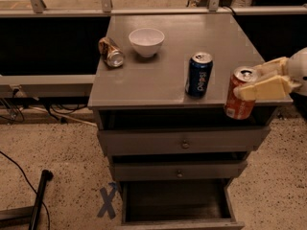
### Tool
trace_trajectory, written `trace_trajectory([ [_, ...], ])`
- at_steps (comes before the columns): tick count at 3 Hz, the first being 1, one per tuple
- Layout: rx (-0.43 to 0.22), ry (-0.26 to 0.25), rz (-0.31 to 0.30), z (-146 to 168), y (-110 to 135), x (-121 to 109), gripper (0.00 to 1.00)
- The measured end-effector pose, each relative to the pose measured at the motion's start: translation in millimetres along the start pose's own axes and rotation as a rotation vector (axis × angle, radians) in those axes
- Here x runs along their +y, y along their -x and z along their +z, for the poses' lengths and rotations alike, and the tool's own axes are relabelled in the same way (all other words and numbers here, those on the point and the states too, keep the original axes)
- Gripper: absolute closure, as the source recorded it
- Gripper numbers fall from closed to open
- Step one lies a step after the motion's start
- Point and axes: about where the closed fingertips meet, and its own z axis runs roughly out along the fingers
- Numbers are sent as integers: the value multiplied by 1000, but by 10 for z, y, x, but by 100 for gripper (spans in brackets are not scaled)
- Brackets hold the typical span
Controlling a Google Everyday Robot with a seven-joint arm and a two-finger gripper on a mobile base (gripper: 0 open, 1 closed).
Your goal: Pick coke can from bottom drawer and place on counter
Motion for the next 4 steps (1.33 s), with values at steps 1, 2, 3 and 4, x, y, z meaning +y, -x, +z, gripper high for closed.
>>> trace_trajectory([
  [1,-48,25,10,11,201,-188,100],
  [2,-84,52,14,133,353,-303,100],
  [3,-101,39,30,274,390,-483,100],
  [4,-100,-10,29,322,375,-688,100],
])
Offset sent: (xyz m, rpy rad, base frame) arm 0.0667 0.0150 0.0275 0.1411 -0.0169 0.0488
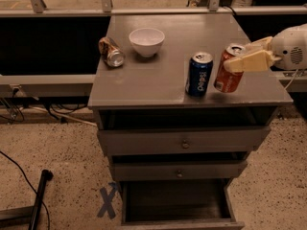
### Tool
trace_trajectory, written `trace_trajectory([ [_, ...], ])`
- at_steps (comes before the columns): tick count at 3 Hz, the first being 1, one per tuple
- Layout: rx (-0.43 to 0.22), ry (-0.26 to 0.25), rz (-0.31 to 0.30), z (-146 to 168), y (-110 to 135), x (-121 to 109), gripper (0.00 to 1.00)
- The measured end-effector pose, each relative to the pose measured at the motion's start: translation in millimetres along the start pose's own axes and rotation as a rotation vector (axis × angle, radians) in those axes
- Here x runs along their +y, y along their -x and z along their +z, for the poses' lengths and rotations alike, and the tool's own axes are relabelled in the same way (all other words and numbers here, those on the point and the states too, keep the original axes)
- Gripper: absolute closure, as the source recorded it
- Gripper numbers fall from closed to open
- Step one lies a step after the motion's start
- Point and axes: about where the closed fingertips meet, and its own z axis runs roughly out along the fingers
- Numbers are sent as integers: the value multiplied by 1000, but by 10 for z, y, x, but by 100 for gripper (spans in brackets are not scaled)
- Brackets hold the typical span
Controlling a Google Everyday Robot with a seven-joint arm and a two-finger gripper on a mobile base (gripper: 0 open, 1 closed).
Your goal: Pick coke can from bottom drawer and place on counter
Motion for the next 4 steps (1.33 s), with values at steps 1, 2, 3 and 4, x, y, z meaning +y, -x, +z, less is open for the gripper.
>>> trace_trajectory([
  [1,-7,-52,-31,5,-33,-165,100],
  [2,-11,-79,-30,52,-128,-291,100],
  [3,27,-118,-12,87,-266,-393,84],
  [4,29,-116,-12,109,-267,-389,62],
])
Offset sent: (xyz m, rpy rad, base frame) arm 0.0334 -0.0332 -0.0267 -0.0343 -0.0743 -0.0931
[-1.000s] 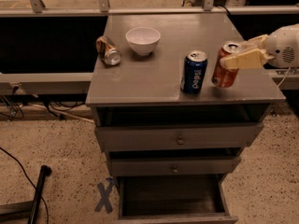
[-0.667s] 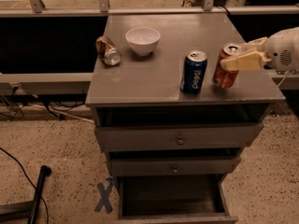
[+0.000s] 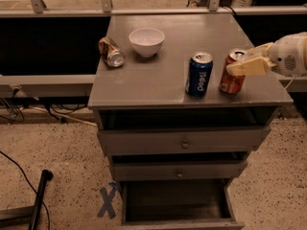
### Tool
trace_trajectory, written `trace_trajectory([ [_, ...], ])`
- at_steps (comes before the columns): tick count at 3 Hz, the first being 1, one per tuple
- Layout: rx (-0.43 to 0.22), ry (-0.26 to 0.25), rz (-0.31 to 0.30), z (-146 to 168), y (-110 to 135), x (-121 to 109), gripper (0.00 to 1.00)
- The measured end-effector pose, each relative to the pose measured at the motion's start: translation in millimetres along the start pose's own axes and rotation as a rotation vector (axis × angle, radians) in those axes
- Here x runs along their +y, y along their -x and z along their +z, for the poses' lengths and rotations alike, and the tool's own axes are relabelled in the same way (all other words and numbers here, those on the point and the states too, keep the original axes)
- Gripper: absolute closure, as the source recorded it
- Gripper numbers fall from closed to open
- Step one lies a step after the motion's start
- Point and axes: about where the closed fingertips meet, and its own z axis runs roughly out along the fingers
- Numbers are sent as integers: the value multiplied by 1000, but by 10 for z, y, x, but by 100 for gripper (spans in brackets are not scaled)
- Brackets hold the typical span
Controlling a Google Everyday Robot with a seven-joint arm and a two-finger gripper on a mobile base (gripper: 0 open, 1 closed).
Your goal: Pick coke can from bottom drawer and place on counter
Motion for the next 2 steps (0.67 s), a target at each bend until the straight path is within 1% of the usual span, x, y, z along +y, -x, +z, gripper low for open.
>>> trace_trajectory([
  [2,0,8,-2,41,16,25,15],
])
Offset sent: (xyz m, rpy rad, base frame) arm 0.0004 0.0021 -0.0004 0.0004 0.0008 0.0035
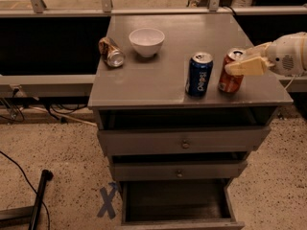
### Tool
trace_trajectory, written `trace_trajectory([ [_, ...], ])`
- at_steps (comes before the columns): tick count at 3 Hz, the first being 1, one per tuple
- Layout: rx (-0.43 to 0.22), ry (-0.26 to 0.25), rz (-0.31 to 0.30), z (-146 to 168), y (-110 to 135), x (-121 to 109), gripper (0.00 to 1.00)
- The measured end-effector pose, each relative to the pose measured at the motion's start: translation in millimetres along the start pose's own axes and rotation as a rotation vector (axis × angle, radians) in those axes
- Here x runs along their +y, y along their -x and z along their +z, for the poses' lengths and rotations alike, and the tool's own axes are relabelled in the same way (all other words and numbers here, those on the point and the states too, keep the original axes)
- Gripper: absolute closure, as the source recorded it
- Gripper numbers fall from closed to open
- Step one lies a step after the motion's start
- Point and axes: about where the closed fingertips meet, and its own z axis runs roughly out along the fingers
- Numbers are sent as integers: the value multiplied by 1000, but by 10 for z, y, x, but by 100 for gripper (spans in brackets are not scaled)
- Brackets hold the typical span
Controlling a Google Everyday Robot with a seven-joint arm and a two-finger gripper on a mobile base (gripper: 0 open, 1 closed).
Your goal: Pick coke can from bottom drawer and place on counter
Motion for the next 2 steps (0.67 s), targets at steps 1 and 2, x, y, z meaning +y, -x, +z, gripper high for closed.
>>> trace_trajectory([
  [1,0,4,-1,20,8,12,0],
  [2,0,4,-1,20,8,12,0],
])
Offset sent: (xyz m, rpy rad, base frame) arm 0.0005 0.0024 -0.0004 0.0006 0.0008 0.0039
